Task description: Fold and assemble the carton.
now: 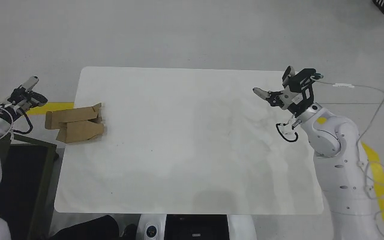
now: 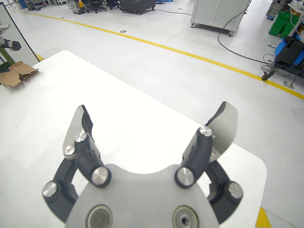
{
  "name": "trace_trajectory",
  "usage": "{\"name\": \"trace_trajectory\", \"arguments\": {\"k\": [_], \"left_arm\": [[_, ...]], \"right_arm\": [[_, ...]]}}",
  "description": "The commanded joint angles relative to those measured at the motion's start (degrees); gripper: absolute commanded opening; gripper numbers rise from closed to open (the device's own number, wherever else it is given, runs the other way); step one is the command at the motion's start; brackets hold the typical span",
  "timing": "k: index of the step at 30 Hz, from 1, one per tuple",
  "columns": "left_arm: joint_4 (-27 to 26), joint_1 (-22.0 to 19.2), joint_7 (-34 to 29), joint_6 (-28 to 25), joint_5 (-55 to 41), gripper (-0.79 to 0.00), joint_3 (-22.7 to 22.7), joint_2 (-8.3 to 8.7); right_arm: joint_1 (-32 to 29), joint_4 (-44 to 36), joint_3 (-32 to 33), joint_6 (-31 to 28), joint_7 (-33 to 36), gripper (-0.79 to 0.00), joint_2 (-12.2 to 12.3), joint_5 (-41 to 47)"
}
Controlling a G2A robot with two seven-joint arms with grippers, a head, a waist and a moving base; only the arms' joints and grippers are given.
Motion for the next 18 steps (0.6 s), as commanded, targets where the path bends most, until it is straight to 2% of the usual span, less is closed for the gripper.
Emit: {"name": "trace_trajectory", "arguments": {"k": [1, 9, 18], "left_arm": [[1.6, 0.2, 1.4, -0.9, -0.8, 0.0, -0.9, 0.14], [9.4, 1.4, 6.9, -1.6, -1.4, 0.0, -3.5, 0.76], [13.0, 3.9, 10.2, -2.1, 1.4, 0.0, -0.3, -0.54]], "right_arm": [[0.0, 0.0, 0.0, 0.0, 0.0, 0.0, 0.0, 0.0], [0.0, 0.0, 0.0, 0.0, 0.0, 0.0, 0.0, 0.0], [0.0, 0.0, 0.0, 0.0, 0.0, 0.0, 0.0, 0.0]]}}
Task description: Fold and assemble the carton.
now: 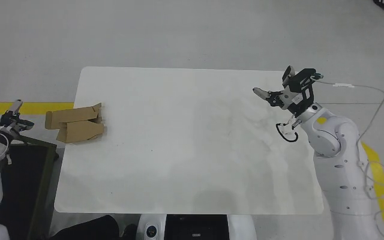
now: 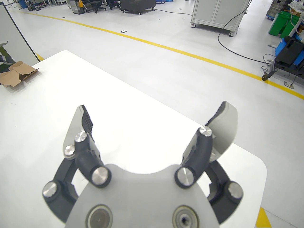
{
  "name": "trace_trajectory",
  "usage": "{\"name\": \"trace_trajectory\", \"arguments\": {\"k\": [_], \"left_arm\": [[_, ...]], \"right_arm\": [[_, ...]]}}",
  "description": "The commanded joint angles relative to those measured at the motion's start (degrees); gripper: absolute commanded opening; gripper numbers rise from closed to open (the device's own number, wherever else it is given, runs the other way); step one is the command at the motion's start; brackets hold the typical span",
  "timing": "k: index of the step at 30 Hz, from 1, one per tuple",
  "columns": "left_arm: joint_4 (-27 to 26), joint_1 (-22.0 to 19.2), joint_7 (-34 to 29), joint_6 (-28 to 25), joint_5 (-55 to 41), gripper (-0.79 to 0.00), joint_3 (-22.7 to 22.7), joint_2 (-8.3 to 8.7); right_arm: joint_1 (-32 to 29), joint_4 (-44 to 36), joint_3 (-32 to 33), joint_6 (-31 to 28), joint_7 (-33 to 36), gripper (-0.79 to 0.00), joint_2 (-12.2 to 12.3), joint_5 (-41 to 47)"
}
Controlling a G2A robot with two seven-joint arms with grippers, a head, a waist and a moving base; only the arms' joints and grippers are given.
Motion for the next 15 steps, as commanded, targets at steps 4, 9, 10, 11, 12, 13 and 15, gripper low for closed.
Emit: {"name": "trace_trajectory", "arguments": {"k": [4, 9, 10, 11, 12, 13, 15], "left_arm": [[0.7, 1.2, -1.8, -0.3, -0.6, 0.0, 1.7, -1.01], [0.2, 1.9, -7.0, -1.7, -2.4, 0.0, 2.4, -1.51], [0.1, 2.0, -7.7, -1.9, -2.6, 0.0, 2.5, -1.55], [0.0, 2.1, -8.5, -2.2, -2.9, 0.0, 2.6, -1.62], [0.0, 2.1, -9.1, -2.1, -3.2, 0.0, 2.7, -1.7], [0.0, 2.1, -9.4, -2.1, -3.4, -0.04, 2.7, -1.74], [0.0, 2.1, -9.9, -2.2, -3.5, -0.523, 2.9, -1.84]], "right_arm": [[0.0, 0.0, 0.0, 0.0, 0.0, 0.0, 0.0, 0.0], [0.0, 0.0, 0.0, 0.0, 0.0, 0.0, 0.0, 0.0], [0.0, 0.0, 0.0, 0.0, 0.0, 0.0, 0.0, 0.0], [0.0, 0.0, 0.0, 0.0, 0.0, 0.0, 0.0, 0.0], [0.0, 0.0, 0.0, 0.0, 0.0, 0.0, 0.0, 0.0], [0.0, 0.0, 0.0, 0.0, 0.0, 0.0, 0.0, 0.0], [0.0, 0.0, 0.0, 0.0, 0.0, 0.0, 0.0, 0.0]]}}
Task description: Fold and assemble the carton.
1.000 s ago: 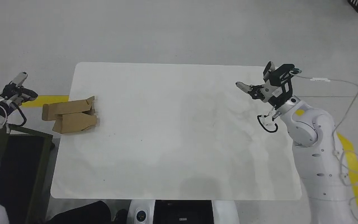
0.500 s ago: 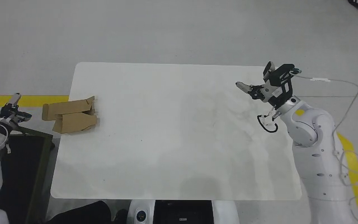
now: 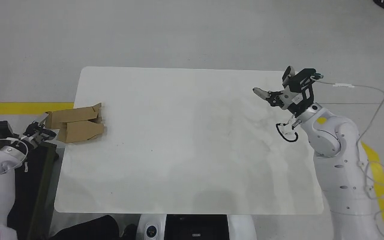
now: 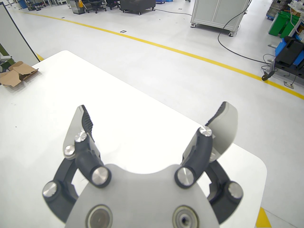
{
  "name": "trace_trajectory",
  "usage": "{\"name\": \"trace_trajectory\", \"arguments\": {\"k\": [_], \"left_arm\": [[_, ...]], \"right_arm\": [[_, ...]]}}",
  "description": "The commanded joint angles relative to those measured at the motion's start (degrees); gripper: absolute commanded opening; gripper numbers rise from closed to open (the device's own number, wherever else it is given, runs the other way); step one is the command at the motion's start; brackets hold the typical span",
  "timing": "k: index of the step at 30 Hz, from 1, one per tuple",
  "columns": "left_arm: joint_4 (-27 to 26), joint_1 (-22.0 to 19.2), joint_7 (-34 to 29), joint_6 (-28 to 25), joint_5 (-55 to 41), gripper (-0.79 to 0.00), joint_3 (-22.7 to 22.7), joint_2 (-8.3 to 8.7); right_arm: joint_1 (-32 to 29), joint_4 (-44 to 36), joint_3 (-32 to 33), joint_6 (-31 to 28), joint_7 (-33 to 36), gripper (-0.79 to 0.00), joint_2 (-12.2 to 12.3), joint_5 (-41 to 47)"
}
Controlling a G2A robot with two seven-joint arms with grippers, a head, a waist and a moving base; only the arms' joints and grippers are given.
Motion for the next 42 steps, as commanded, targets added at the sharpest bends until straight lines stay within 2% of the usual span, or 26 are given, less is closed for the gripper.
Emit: {"name": "trace_trajectory", "arguments": {"k": [1, 2, 21, 33, 42], "left_arm": [[0.0, 0.0, -0.4, 0.0, -0.1, -0.714, 0.1, -0.06], [-0.1, -0.1, -0.7, -0.1, -0.3, -0.785, 0.2, -0.1], [-1.3, -1.7, -4.6, 0.2, -5.6, -0.785, -1.6, 0.02], [-8.9, -4.5, -8.8, -0.8, -8.4, -0.785, -3.5, 0.8], [-17.3, -7.0, -13.0, -1.3, -9.2, -0.785, -0.1, 0.04]], "right_arm": [[0.0, 0.0, 0.0, 0.0, 0.0, 0.0, 0.0, 0.0], [0.0, 0.0, 0.0, 0.0, 0.0, 0.0, 0.0, 0.0], [0.0, 0.0, 0.0, 0.0, 0.0, 0.0, 0.0, 0.0], [0.0, 0.0, 0.0, 0.0, 0.0, 0.0, 0.0, 0.0], [0.0, 0.0, 0.0, 0.0, 0.0, 0.0, 0.0, 0.0]]}}
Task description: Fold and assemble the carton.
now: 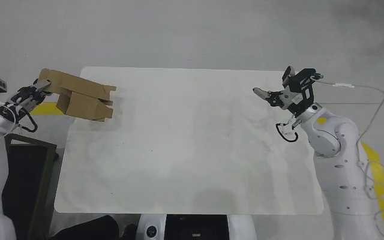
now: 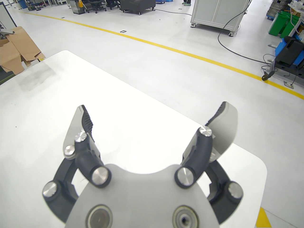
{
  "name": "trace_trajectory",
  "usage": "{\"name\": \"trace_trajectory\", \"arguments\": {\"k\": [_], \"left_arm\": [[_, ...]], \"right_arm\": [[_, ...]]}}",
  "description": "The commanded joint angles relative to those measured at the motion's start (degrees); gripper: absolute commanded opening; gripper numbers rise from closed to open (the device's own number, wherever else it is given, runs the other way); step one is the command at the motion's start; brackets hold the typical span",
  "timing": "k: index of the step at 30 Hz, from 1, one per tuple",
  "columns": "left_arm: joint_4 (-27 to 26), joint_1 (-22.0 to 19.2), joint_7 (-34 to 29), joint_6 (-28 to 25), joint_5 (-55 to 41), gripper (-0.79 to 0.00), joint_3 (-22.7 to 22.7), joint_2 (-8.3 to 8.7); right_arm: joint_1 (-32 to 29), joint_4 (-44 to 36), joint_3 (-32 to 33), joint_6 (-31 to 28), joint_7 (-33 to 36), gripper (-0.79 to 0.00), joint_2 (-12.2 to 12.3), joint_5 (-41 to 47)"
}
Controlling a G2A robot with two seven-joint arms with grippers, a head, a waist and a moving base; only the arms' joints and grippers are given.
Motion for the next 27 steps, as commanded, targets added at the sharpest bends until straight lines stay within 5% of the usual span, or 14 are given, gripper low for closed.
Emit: {"name": "trace_trajectory", "arguments": {"k": [1, 7, 27], "left_arm": [[-1.7, -0.3, -0.9, 0.1, -0.4, -0.785, 1.1, -0.28], [-7.4, -1.4, -4.0, -0.2, -2.5, -0.785, 6.5, -1.73], [-14.3, -8.7, -9.5, -1.1, -1.2, -0.785, 23.4, -5.92]], "right_arm": [[0.0, 0.0, 0.0, 0.0, 0.0, 0.0, 0.0, 0.0], [0.0, 0.0, 0.0, 0.0, 0.0, 0.0, 0.0, 0.0], [-0.5, -0.1, -0.2, 0.3, -0.4, 0.0, -0.1, 1.1]]}}
